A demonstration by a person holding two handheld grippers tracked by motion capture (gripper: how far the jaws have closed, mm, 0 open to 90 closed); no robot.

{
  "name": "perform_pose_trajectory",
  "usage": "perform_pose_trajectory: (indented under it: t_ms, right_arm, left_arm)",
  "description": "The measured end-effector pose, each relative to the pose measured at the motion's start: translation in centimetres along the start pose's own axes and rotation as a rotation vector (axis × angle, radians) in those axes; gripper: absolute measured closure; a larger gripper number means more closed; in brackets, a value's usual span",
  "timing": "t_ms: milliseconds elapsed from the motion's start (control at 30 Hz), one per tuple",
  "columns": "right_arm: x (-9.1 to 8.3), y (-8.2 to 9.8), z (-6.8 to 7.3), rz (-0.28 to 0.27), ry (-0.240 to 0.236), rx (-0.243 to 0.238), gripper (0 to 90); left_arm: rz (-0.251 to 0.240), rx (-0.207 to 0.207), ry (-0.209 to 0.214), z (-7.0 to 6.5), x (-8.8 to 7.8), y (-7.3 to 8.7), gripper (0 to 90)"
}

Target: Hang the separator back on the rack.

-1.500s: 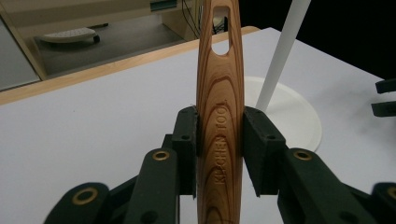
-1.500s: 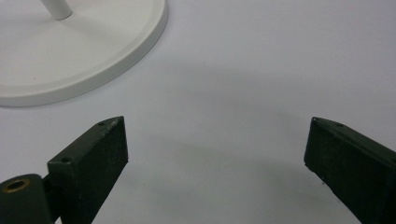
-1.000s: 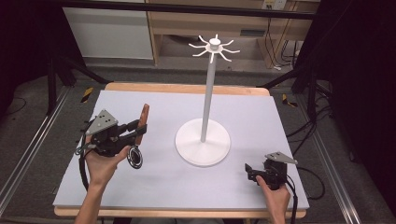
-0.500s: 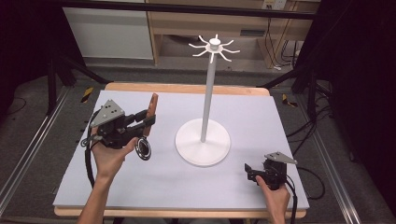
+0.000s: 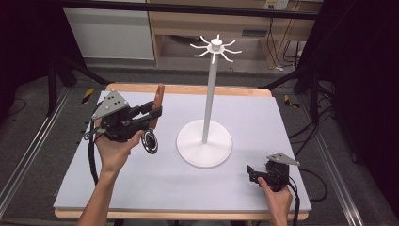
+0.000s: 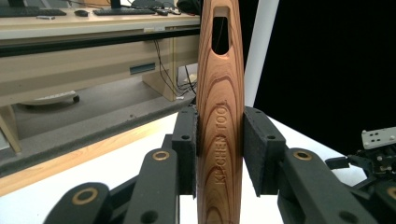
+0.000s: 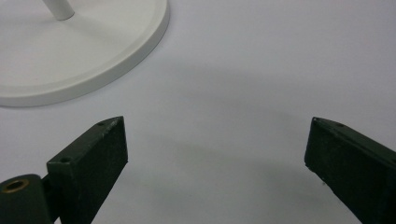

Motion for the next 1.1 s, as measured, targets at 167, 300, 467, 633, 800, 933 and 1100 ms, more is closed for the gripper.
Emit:
perform_pose_trajectory:
  t_ms: [167, 300, 467, 633, 800, 933, 1100]
  right_arm:
    - [0.1, 0.0, 0.1, 0.002, 0.000, 0.007, 6.4]
    - [0.0, 0.0, 0.0, -0.001, -0.002, 0.003, 6.4]
    - [0.0, 0.0, -0.1, -0.003, 0.003, 0.001, 6.4]
    - [-0.2, -0.1, -0.2, -0.010, -0.002, 0.002, 6.4]
    - [-0.1, -0.1, -0.3, -0.011, 0.002, -0.004, 6.4]
    - [-0.1, -0.1, -0.2, -0.011, -0.003, 0.005, 6.4]
    - [-0.1, -0.1, -0.1, -0.011, -0.002, 0.004, 6.4]
  left_arm:
    - [-0.014, 0.000, 0.004, -0.2, -0.1, -0.7, 67.4]
    - [-0.022, 0.013, 0.010, -0.6, 0.0, -1.6, 67.4]
    - [-0.033, 0.016, 0.018, -1.0, 0.2, -2.4, 67.4]
    - [-0.059, 0.018, 0.034, -1.7, 0.4, -3.6, 67.4]
    - [-0.079, 0.022, 0.046, -2.2, 0.4, -4.7, 67.4]
    - [-0.092, 0.022, 0.054, -2.5, 0.6, -5.5, 67.4]
    - [-0.103, 0.017, 0.067, -2.8, 0.8, -6.1, 67.4]
Point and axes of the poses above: each handheld gripper's, and its own axes: x roughly forward along the jaws, y roughly out of its underside, z roughly to its left, the point moved 6 cm from there along x, roughly forward along the jaws, and after that the axes turned 11 degrees about -y, right-handed, at the moved point
